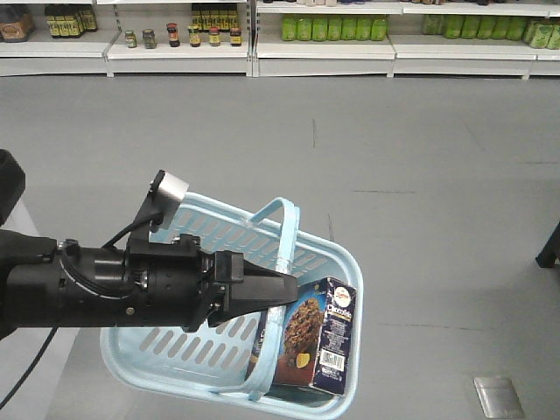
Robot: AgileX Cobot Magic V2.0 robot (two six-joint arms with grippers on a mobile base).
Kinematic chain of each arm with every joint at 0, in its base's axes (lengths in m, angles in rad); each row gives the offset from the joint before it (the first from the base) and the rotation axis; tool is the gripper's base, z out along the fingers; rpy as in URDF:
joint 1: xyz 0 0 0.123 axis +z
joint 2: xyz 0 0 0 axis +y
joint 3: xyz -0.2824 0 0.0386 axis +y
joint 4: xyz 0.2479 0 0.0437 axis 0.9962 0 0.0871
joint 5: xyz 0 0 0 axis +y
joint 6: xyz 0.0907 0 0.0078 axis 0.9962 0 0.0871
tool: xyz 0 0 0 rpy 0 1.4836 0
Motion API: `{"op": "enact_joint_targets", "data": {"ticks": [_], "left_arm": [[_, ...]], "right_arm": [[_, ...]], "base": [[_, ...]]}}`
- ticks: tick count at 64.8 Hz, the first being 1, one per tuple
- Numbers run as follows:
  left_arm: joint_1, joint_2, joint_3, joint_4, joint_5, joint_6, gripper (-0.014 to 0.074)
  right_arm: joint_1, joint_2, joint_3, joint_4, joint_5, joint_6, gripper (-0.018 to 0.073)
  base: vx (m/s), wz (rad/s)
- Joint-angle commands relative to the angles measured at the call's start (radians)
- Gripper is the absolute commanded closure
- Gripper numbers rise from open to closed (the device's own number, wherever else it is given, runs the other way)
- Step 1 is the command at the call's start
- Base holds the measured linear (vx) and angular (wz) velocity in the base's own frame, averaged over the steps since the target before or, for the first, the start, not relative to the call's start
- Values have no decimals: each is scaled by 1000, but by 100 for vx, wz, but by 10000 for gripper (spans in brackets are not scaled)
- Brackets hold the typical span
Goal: Left arm holds basket, right arm returns cookies
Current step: 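Hold the basket in the left gripper while driving toward the drink shelves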
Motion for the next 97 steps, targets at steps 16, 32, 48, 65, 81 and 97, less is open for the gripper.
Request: {"op": "enact_joint_targets", "data": {"ticks": [16,32,48,65,81,97], "left_arm": [[-5,-33,-37,-84,53,11,602],[-5,-33,-37,-84,53,11,602],[-5,-33,-37,-85,52,11,602],[-5,-33,-37,-85,52,11,602],[-5,-33,-37,-85,52,11,602],[-5,-33,-37,-85,52,11,602]], "right_arm": [[0,-13,17,-6,-76,-3,570],[0,-13,17,-6,-76,-3,570],[0,-13,17,-6,-76,-3,570],[0,-13,17,-6,-76,-3,570],[0,-13,17,-6,-76,-3,570],[0,-13,17,-6,-76,-3,570]], "base": [[45,5],[47,-3],[46,-5],[47,1],[47,8],[46,2]]}}
